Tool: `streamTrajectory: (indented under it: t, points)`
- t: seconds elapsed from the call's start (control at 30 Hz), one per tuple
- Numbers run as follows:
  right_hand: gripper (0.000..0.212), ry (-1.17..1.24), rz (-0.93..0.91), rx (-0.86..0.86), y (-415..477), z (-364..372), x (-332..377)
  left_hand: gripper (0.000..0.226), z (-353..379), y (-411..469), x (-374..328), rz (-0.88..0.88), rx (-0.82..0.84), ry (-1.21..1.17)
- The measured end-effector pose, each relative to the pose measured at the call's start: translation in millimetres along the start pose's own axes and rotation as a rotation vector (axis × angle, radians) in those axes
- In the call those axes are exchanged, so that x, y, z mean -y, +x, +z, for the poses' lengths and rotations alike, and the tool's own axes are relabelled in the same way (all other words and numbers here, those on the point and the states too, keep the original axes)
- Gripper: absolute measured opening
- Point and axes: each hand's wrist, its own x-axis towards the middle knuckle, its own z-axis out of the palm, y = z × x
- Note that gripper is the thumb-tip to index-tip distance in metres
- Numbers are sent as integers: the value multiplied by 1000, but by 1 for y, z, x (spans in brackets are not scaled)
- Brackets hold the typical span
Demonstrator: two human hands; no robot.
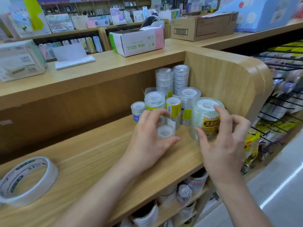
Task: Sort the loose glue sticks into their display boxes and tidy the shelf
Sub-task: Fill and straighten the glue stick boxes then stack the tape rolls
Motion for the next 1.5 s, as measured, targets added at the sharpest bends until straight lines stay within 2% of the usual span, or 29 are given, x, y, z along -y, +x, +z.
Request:
streamTrajectory:
  t: [0.13, 0.2, 0.37, 0.57, 0.67, 0.8, 0.87, 0.97, 1.07, 1.13, 1.2, 1.27, 1.4, 1.5]
  points:
    - [43, 55, -92, -59, -6, -6, 5, 66, 15, 1, -5, 21, -31, 8]
    - [35, 154, -152, 1, -11, -8, 13, 67, 21, 0, -5, 28, -34, 15]
    - [31, 205, -159, 268, -19, 0, 26, 52, 14, -10, 1, 75, 34, 149]
    - [27, 143, -172, 302, -14, 1, 21, 35, 10, -11, 5, 16, 106, 175]
    - [27, 94, -158, 340, -12, 4, 17, 40, 18, -9, 3, 37, 139, 152]
    - [22, 33, -122, 311, -11, 8, 15, 55, 12, -14, -2, 34, 177, 137]
    - [26, 10, -112, 303, -10, 10, 17, 50, 1, -18, -2, 90, 85, 189]
    - [34, -14, -82, 300, -12, 13, 22, 42, -18, -18, 3, 111, -164, 256]
    - [44, -27, -79, 281, -12, 13, 24, 65, -30, -7, 11, -41, -334, 237]
    - [45, -19, -95, 223, -11, 8, 25, 90, -32, 3, 15, -204, -288, 185]
    - [43, -22, -110, 92, -7, -1, 24, 105, -30, 13, 20, -283, -197, 168]
    - [45, -59, -94, 9, -2, -7, 21, 108, -25, 21, 28, -335, -127, 126]
    - [55, -102, -48, 59, 3, -6, 13, 101, -12, 26, 39, -378, -7, 98]
    - [55, -118, -54, 48, 0, -7, 15, 103, -14, 21, 34, -378, 19, 55]
